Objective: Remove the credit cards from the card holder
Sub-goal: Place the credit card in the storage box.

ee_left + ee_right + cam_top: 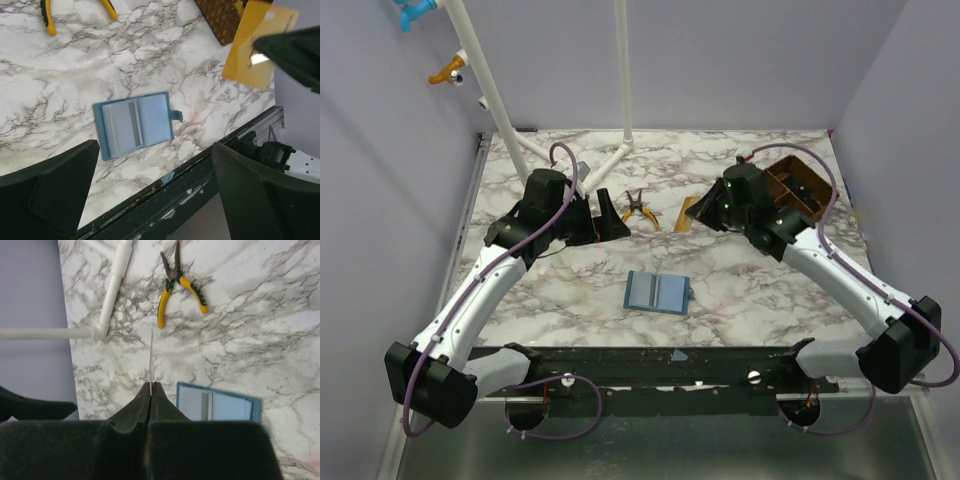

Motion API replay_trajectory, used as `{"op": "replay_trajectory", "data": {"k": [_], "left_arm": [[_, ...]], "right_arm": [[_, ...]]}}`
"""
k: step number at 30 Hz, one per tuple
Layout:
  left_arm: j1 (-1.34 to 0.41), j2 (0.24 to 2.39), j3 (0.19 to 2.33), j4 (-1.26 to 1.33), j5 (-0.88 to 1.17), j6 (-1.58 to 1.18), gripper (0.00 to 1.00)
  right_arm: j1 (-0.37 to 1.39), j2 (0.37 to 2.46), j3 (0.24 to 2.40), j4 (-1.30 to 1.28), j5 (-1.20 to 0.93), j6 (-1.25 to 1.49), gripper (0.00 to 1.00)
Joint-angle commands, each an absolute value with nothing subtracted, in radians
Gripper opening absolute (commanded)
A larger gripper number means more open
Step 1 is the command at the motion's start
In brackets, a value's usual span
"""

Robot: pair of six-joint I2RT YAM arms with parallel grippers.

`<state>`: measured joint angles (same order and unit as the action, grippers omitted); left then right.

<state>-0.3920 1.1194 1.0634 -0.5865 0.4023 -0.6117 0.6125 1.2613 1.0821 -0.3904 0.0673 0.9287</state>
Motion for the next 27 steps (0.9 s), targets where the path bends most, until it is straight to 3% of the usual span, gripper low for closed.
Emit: {"op": "replay_trajectory", "data": {"k": [1, 12, 27], "left_arm": [[-0.384, 1.181, 1.193, -0.701, 0.321, -0.543, 0.99], [-0.364, 1.375, 1.376, -0.733, 0.353, -0.516, 0.99], [-0.324, 1.552, 1.544, -0.757, 0.361, -0.505, 0.99]], "right_arm": [[0.509, 1.366, 1.245, -0.588, 0.154, 0.894, 0.01], [0.183, 1.572, 1.464, -0.747, 0.167, 0.860, 0.01], [0.006, 1.769, 1.595, -0.939, 0.232, 0.834, 0.01]]}}
